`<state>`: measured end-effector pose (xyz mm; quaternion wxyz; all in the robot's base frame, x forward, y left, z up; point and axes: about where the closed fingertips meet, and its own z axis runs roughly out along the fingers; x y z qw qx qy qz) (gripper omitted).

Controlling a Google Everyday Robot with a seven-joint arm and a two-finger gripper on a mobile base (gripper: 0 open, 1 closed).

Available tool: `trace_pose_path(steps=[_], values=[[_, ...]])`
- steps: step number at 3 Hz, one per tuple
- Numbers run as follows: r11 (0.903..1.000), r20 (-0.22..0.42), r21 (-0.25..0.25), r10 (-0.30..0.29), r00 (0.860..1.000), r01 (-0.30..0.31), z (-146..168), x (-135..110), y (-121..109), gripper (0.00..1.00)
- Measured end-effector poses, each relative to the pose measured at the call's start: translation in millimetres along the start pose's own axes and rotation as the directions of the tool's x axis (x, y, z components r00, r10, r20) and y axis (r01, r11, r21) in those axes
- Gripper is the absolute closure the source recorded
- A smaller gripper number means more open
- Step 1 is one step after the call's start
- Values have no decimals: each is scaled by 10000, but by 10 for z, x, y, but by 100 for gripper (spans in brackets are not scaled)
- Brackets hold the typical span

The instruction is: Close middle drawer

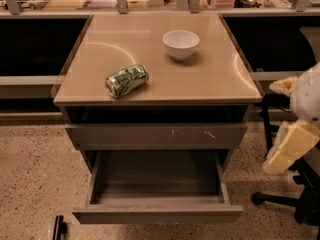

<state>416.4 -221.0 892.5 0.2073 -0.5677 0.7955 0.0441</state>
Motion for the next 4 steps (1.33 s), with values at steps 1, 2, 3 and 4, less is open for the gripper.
trace_pose_path(steps=[1, 2, 3, 4], values=[[9951, 1305, -370, 953, 9869, -912, 528, 163, 381, 0], [9749, 2109, -1149, 2116, 9543, -1907, 1322, 339, 782, 0], [9374, 2114, -1802, 3329, 9190, -2981, 2110, 626, 1156, 0], [9365, 2219, -1295, 3476, 9110, -3258, 2245, 694, 1059, 18]])
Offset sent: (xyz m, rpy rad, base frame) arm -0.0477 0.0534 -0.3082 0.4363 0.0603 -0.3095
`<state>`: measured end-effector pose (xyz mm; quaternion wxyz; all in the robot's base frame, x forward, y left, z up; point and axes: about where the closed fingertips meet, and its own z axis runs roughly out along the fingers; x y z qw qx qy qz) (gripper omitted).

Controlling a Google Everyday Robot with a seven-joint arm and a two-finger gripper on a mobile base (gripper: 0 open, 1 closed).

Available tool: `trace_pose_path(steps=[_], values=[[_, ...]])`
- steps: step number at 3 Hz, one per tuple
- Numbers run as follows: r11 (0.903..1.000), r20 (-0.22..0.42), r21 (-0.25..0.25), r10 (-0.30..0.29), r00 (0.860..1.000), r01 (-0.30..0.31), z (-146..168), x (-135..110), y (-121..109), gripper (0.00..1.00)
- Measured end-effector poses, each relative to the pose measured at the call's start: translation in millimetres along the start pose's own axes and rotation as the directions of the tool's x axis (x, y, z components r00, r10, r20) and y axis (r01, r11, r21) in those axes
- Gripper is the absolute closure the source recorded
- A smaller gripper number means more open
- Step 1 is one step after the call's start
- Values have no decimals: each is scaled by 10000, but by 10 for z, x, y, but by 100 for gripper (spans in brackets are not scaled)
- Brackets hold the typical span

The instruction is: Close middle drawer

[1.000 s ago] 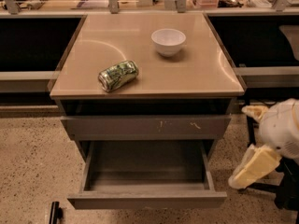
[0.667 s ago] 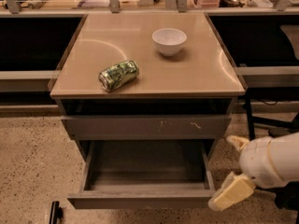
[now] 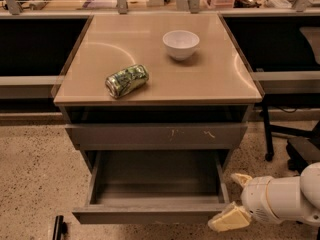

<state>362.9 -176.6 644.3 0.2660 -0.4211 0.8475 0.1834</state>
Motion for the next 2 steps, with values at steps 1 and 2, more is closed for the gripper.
trace_pose_path(steps=[1, 2], values=[[10000, 4, 18, -15, 10000, 15, -7, -9, -4, 41], [10000, 4, 18, -15, 10000, 15, -7, -9, -4, 64]])
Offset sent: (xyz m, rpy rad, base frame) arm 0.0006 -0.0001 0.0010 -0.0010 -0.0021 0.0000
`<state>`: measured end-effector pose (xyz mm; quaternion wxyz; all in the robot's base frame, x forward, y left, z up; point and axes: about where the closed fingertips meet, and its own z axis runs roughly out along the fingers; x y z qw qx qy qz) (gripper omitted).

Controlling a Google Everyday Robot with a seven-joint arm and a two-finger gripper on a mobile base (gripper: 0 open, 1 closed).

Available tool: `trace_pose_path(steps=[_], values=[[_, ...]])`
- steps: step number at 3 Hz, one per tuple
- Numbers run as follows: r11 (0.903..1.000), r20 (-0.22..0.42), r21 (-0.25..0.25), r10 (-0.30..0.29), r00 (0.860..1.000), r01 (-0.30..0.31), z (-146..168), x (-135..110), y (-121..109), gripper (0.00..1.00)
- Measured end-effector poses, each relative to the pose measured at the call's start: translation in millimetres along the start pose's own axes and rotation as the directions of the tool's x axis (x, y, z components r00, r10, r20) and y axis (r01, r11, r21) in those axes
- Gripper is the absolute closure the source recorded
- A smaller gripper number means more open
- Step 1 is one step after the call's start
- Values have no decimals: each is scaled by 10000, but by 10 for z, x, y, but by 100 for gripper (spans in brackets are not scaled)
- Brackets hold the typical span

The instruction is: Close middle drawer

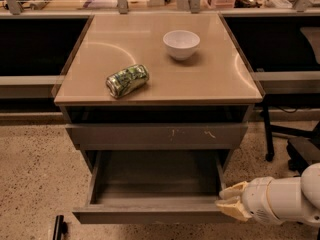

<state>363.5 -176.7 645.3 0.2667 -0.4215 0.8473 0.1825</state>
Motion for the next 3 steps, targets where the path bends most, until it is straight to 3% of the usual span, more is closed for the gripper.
trace_pose_path(steps=[1, 2, 3], values=[[10000, 0, 0, 0, 10000, 0, 0, 0, 0, 87], [9965, -79, 199, 819, 9966, -818, 137, 283, -182, 100], [9834, 297, 397, 1758, 9840, -1769, 390, 735, -440, 100]])
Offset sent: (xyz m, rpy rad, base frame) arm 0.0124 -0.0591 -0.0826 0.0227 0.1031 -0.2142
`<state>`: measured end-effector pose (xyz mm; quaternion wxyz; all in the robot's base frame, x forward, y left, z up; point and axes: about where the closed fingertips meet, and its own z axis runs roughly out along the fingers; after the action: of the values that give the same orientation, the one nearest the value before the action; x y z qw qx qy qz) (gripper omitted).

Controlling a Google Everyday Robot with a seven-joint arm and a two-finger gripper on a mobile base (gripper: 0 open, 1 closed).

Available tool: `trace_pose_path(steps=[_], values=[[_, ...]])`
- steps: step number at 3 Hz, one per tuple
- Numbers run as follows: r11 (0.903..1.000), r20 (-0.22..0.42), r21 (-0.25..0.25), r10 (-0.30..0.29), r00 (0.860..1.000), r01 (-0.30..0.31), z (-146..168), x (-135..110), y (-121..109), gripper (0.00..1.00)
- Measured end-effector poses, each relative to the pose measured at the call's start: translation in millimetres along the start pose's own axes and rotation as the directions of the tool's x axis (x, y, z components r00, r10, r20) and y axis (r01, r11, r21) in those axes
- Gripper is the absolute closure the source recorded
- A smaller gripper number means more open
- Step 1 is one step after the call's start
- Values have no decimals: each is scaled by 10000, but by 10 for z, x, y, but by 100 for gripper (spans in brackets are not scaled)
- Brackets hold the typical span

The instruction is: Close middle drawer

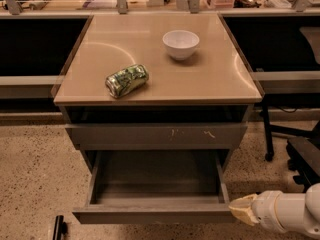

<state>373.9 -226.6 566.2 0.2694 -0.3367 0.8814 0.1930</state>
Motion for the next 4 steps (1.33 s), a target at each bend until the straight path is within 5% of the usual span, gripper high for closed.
trace_pose_path(steps=[2, 4], values=[[9922, 977, -377, 1223, 9877, -1191, 563, 656, -402, 100], [9775, 1113, -724, 2053, 9724, -1981, 1006, 951, -528, 100]])
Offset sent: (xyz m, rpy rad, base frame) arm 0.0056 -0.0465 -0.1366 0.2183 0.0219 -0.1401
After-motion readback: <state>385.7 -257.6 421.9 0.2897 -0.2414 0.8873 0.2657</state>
